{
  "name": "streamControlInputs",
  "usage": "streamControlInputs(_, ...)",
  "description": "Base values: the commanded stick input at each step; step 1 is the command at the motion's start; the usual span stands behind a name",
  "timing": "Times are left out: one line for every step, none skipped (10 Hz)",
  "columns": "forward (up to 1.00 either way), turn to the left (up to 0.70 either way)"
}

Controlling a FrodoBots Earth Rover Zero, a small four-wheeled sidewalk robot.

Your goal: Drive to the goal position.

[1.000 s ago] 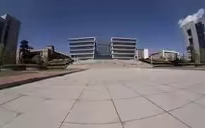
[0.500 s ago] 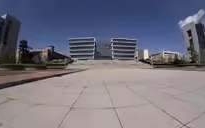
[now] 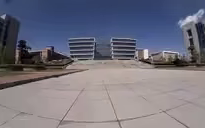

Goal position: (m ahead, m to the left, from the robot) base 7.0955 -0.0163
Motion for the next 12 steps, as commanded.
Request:
streamControlInputs(0.70,0.01)
streamControlInputs(0.70,0.01)
streamControlInputs(0.70,0.01)
streamControlInputs(0.70,0.01)
streamControlInputs(0.70,0.01)
streamControlInputs(0.70,0.01)
streamControlInputs(0.70,0.01)
streamControlInputs(0.70,0.01)
streamControlInputs(0.70,0.01)
streamControlInputs(0.70,0.01)
streamControlInputs(0.70,0.01)
streamControlInputs(0.70,0.01)
